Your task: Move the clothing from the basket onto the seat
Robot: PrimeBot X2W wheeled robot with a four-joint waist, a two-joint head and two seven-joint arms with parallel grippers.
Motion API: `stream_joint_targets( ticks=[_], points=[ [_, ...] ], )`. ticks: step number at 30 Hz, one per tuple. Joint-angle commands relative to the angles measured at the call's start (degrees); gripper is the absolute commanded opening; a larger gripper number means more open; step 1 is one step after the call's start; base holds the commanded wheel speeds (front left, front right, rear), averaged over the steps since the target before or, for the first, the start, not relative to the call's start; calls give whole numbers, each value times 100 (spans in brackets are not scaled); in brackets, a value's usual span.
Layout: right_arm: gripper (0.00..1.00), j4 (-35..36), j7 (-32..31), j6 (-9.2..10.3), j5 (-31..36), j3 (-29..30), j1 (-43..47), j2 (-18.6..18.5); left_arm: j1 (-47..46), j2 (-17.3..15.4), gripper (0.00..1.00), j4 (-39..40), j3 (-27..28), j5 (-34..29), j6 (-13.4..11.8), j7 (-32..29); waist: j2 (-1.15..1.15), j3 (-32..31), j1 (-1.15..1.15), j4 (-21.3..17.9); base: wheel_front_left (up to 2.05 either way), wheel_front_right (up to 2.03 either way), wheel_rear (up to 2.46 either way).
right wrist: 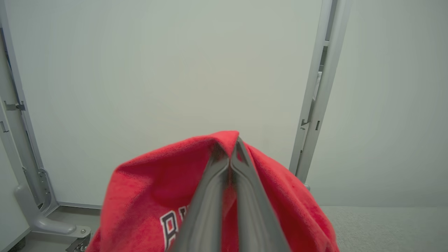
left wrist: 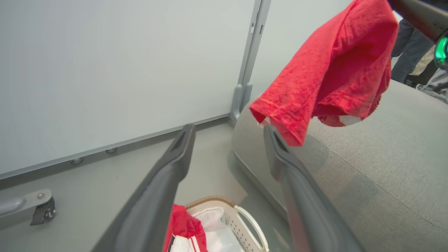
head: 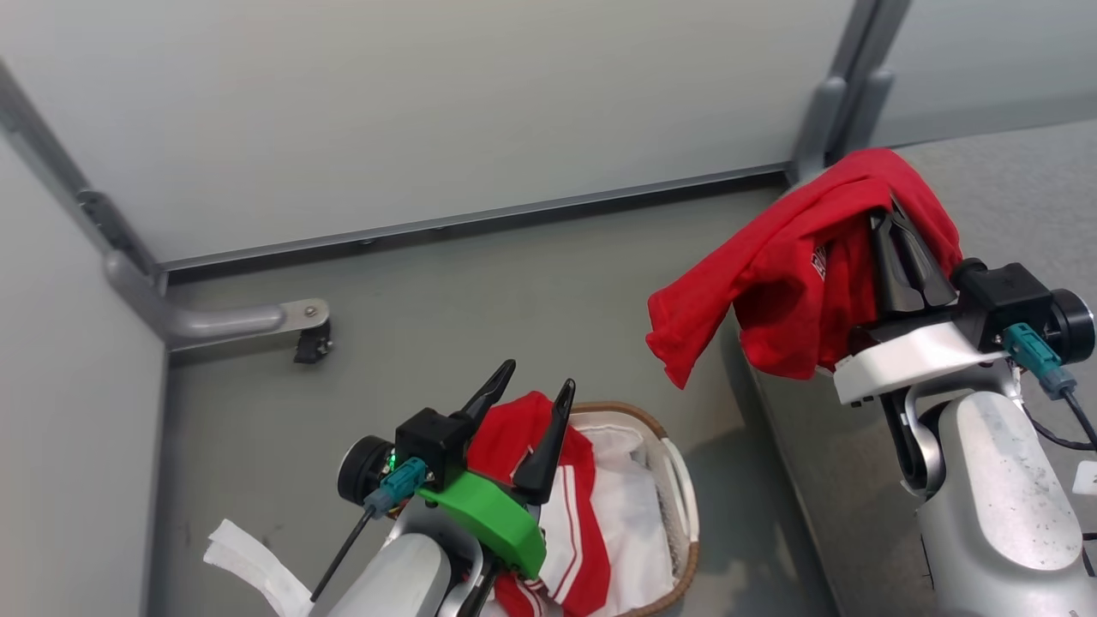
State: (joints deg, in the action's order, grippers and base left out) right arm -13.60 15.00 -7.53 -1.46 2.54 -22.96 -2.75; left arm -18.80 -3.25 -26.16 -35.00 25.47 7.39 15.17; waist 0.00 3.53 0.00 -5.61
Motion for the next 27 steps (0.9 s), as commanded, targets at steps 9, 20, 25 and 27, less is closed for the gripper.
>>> stream_joint_targets(
  ticks=[9, 20, 25, 27],
  points=[
    [0, 12, 29, 8, 62, 208, 52, -21, -117, 2, 100, 114, -85, -68, 17, -3, 0, 282, 0, -1169, 0, 0, 0],
    [0, -77, 28, 8, 59, 686, -27, -19, -211, -9, 100, 254, -258, -67, 17, -3, 0, 512, 0, -1478, 0, 0, 0],
    [0, -140, 28, 8, 214, 1054, -361, -22, -329, -83, 100, 369, -402, -107, 17, -3, 0, 787, 0, -1322, 0, 0, 0],
    [0, -142, 29, 8, 328, 1256, -578, -24, -403, -122, 100, 421, -447, -132, 17, -3, 0, 949, 0, -1231, 0, 0, 0]
  ],
)
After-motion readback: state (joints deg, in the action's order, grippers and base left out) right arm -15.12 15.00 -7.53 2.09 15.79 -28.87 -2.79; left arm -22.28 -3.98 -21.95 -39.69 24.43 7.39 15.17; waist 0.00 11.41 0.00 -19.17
